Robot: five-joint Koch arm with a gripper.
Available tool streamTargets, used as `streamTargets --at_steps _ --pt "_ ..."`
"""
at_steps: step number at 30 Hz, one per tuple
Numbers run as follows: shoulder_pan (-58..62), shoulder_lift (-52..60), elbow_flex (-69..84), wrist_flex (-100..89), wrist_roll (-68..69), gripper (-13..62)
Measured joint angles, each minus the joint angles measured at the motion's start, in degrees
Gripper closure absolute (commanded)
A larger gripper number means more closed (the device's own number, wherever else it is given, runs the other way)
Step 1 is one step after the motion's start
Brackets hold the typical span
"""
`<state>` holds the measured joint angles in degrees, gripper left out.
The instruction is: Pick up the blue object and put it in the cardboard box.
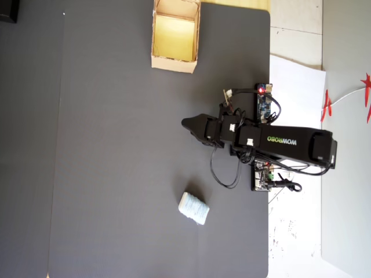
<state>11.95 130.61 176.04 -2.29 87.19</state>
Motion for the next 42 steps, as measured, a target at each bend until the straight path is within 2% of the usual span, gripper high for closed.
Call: streamTargets --at_steps 42 --pt "-1.58 0.0 0.0 0.0 -0.09 14.8"
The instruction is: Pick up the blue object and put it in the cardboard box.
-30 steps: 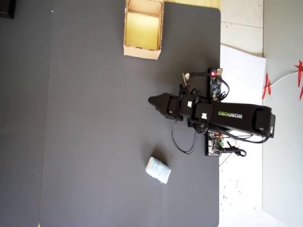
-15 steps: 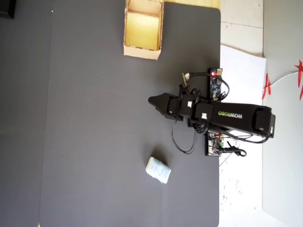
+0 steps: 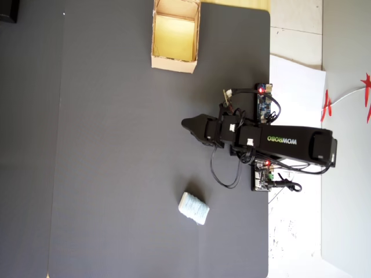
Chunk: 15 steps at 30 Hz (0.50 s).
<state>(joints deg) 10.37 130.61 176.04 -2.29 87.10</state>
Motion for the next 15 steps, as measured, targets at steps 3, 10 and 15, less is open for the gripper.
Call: streamTargets --at_steps 3,10,15 --pt "-1.23 0.0 0.0 0.0 0.09 14.7" --pt "-10.81 0.0 0.18 -0.09 1.58 14.6" --pt "-18.72 0.0 0.26 -0.09 2.37 14.7"
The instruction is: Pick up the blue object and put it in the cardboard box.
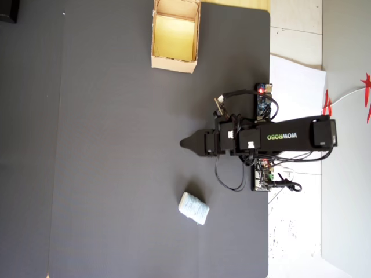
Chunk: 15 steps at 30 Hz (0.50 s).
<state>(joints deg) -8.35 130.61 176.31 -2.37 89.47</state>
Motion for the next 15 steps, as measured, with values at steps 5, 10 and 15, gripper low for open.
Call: streamTargets --at_steps 5,10,15 --pt "-4.83 0.0 -0.09 0.0 0.0 14.7" --pt "-10.63 0.0 -0.09 -0.18 0.09 14.8" --pt "-17.58 0.0 0.0 -0.18 1.14 14.2"
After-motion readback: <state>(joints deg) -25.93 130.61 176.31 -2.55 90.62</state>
